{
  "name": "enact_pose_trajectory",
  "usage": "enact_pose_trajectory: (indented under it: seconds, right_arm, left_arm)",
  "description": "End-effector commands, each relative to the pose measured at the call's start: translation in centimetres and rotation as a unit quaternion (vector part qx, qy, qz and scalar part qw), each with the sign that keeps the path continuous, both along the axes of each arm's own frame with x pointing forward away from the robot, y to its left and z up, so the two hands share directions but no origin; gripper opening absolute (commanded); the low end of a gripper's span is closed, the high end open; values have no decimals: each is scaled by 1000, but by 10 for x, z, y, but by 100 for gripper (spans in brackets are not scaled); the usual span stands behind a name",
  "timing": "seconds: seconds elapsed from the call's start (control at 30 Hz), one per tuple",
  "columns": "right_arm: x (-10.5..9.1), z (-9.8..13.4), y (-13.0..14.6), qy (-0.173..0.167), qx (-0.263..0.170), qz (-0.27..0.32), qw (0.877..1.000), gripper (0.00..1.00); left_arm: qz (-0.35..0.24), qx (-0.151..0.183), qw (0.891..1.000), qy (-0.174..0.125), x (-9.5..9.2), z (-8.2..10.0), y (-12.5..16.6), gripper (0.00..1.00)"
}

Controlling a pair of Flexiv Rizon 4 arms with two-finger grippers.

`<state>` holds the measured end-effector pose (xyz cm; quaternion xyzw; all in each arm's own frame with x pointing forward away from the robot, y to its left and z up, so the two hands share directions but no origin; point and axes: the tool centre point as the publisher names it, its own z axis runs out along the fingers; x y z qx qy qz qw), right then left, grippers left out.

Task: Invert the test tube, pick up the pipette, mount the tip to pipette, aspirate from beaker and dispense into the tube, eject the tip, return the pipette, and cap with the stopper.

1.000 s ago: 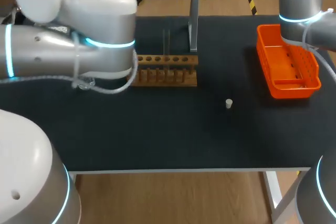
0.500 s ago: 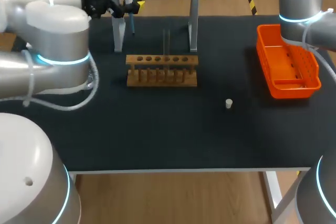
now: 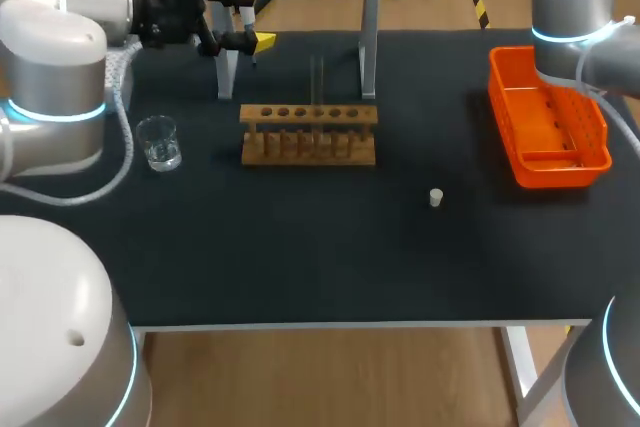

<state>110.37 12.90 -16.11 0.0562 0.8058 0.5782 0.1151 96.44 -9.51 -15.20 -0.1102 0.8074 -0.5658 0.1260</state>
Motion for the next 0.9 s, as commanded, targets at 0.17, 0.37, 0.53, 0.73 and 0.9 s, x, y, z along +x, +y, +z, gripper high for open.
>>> enact_pose_trajectory:
  seconds: [0.17,0.37,0.53,0.73,0.9]
  right_arm:
    - [1,1,-1,1,-1,2,1000,100]
    - [1,1,-1,1,-1,2,1000,100]
    - [1,1,-1,1,-1,2,1000,100]
    - [1,1,-1,1,-1,2,1000,100]
    - [1,1,-1,1,-1,2,1000,100]
  left_arm:
    - [-124,-1,991,46,0,4,6,100]
    - [-124,-1,991,46,0,4,6,100]
    - [-125,28,991,36,0,0,-5,100]
    - [-108,30,994,10,1,-2,-10,100]
    - [-100,27,995,1,-1,-7,-18,100]
